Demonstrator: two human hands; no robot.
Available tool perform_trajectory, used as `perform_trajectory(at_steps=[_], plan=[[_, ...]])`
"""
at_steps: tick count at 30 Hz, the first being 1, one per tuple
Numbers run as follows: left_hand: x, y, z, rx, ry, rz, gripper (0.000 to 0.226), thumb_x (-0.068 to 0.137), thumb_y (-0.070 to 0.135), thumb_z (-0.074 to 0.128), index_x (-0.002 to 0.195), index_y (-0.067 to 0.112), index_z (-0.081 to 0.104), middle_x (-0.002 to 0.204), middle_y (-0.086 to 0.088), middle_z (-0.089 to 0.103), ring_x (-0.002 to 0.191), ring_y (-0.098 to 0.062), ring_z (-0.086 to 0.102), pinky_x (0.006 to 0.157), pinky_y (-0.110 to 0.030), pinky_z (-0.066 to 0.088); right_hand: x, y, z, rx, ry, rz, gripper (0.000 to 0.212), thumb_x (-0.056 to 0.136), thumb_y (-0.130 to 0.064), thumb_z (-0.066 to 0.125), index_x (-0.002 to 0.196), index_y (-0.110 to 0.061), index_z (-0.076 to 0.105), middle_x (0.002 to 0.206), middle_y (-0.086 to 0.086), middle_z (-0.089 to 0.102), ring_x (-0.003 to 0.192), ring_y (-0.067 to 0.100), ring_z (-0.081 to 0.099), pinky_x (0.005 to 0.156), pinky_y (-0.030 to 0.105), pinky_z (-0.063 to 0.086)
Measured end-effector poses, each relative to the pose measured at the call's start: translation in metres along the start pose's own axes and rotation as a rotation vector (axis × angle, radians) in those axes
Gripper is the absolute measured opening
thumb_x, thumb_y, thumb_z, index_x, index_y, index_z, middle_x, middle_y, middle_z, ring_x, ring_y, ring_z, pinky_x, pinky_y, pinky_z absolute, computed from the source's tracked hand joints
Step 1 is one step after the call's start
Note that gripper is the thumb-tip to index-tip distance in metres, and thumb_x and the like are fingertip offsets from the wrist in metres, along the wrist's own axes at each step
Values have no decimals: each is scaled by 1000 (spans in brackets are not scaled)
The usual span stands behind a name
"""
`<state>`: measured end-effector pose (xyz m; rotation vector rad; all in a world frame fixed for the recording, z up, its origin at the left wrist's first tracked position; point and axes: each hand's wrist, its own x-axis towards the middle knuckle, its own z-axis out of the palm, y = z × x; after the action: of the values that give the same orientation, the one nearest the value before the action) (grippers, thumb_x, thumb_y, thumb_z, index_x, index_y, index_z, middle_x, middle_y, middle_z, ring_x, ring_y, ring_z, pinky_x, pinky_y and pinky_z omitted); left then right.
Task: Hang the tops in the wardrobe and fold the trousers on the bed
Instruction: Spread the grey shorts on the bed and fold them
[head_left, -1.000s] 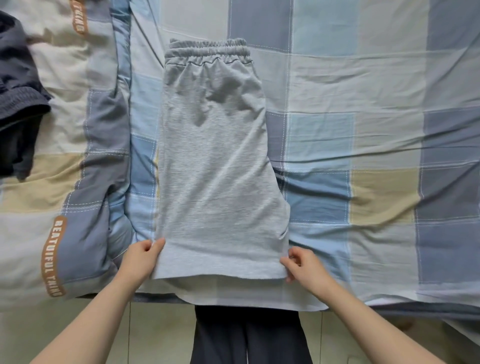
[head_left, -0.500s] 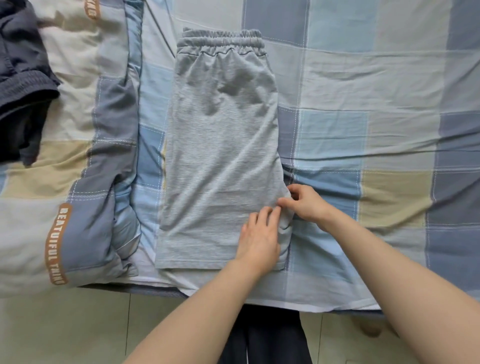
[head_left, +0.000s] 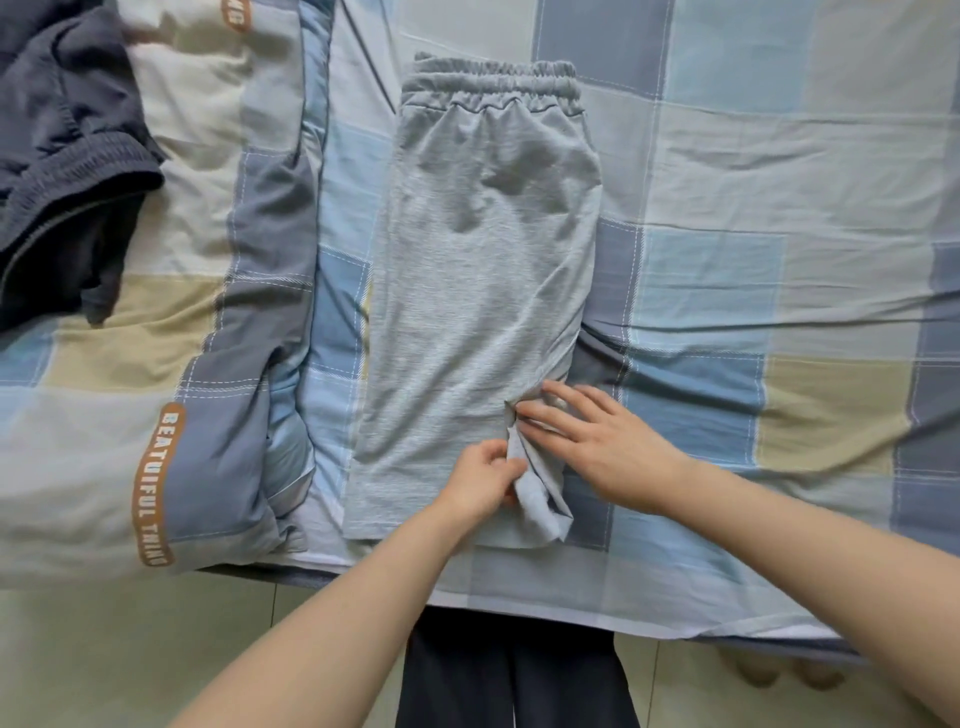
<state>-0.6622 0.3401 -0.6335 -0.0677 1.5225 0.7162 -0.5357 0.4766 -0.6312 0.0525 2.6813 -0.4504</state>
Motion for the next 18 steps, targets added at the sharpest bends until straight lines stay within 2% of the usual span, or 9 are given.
perform_trajectory(at_steps=[2,4,7,9,11,12,14,16,18], plan=[[-6,-4,-17,238,-73,-15,17,97,3,50,84,5,60,76,-11,62,66,-18,64,64,-28,51,6,6,5,-163,5,-95,54,85,-18,51,139,-19,52,149,-3,42,139,27,37,108,44,39],[-10,-5,-44,835,-138,113,16,97,14,51,89,8,64,85,-9,69,80,-25,67,71,-32,52,13,15,12,-260,18,-159,51,89,-18,40,140,-20,50,149,-5,42,138,25,38,108,45,39],[-8,0,-98,1664,46,752,13,83,9,66,96,12,68,95,-7,70,90,-29,65,73,-37,55,24,24,18,-346,59,-234,50,94,-18,38,144,-21,44,149,-5,43,138,25,39,109,47,38],[-6,12,-134,1966,44,1103,35,81,5,52,113,12,66,116,-8,69,109,-32,65,92,-43,53,28,26,21,-301,96,-253,49,96,-16,37,144,-21,44,147,-4,46,136,25,41,109,47,37],[3,25,-171,2255,-111,1164,65,81,3,33,145,16,39,152,-10,42,139,-35,40,117,-52,24,30,27,25,-247,134,-238,49,97,-15,33,144,-20,44,146,-2,47,136,25,41,109,47,37],[8,30,-183,2344,-186,1145,74,82,1,27,153,19,20,160,-9,23,146,-36,23,120,-55,7,29,26,26,-228,150,-216,49,97,-15,32,144,-20,44,147,-2,46,137,26,40,109,48,36],[19,39,-197,2382,-215,1120,78,85,-3,22,155,25,3,163,-6,6,148,-35,7,116,-55,-6,30,21,30,-194,163,-177,49,96,-16,32,143,-19,45,147,-1,45,138,27,38,110,50,35],[29,43,-196,2377,-217,1102,79,86,0,23,155,29,0,164,-5,2,148,-36,2,115,-55,-7,32,15,32,-167,141,-143,50,94,-18,34,143,-19,46,147,-1,45,138,27,37,110,51,34],[39,45,-194,2323,-197,1143,76,86,5,24,156,30,11,163,-4,10,148,-35,9,118,-55,3,33,15,32,-133,124,-126,49,94,-22,35,141,-22,48,146,-2,46,138,25,39,110,50,34]])
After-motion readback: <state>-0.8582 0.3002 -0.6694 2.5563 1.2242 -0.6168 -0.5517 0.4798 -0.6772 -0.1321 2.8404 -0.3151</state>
